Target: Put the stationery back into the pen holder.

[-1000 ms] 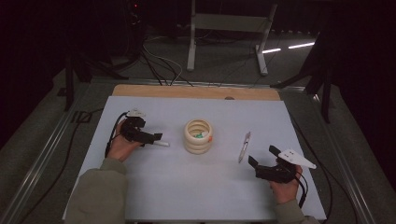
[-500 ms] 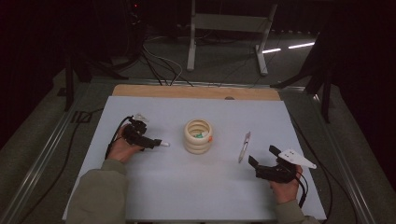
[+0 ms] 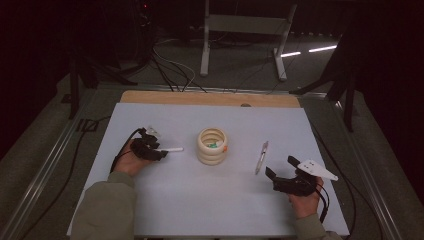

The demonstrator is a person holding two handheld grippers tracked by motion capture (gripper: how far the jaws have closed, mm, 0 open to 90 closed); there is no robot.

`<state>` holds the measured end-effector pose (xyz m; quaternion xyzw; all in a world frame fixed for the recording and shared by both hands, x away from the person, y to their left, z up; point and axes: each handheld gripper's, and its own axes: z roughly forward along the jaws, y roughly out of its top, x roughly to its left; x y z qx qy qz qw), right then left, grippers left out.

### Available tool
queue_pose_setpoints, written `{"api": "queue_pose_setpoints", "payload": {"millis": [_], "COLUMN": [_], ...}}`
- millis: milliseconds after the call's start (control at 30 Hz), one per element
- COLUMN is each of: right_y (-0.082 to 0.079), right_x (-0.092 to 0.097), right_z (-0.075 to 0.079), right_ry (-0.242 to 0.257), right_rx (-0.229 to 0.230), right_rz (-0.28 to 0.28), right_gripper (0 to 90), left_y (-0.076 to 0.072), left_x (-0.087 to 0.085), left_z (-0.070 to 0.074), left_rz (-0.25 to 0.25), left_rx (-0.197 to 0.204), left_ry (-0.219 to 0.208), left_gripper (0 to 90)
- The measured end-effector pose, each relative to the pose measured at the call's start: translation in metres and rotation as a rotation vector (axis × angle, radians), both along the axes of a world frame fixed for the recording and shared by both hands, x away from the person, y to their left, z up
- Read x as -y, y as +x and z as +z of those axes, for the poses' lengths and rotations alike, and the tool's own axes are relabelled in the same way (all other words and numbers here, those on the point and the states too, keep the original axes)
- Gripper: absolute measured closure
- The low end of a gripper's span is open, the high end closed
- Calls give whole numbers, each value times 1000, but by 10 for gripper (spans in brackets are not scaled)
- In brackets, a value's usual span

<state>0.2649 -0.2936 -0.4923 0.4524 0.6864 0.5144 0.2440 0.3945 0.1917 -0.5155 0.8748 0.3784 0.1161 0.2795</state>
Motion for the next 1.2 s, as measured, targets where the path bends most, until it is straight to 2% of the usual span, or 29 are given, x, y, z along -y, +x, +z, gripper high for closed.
{"api": "queue_pose_setpoints", "payload": {"millis": [167,500,633,667,733,967,1200], "right_y": [0,0,0,0,0,0,0], "right_x": [0,0,0,0,0,0,0], "right_z": [0,0,0,0,0,0,-1], "right_ry": [-1,-1,-2,-2,-2,-2,-3], "right_rx": [0,-3,-3,-3,-5,-6,-7], "right_rz": [1,1,0,-1,1,0,1], "right_gripper": [5,5,5,5,5,5,5], "left_y": [-1,0,1,0,-1,-2,-4], "left_x": [2,2,0,-1,1,2,1], "left_z": [1,1,2,2,3,8,13], "left_rz": [-42,-27,-21,-22,-32,-46,-38], "left_rx": [-6,-21,-33,-39,-41,-27,-12], "left_ry": [-3,-16,-35,-59,-62,-101,-129], "left_gripper": [790,795,795,795,795,795,795]}}
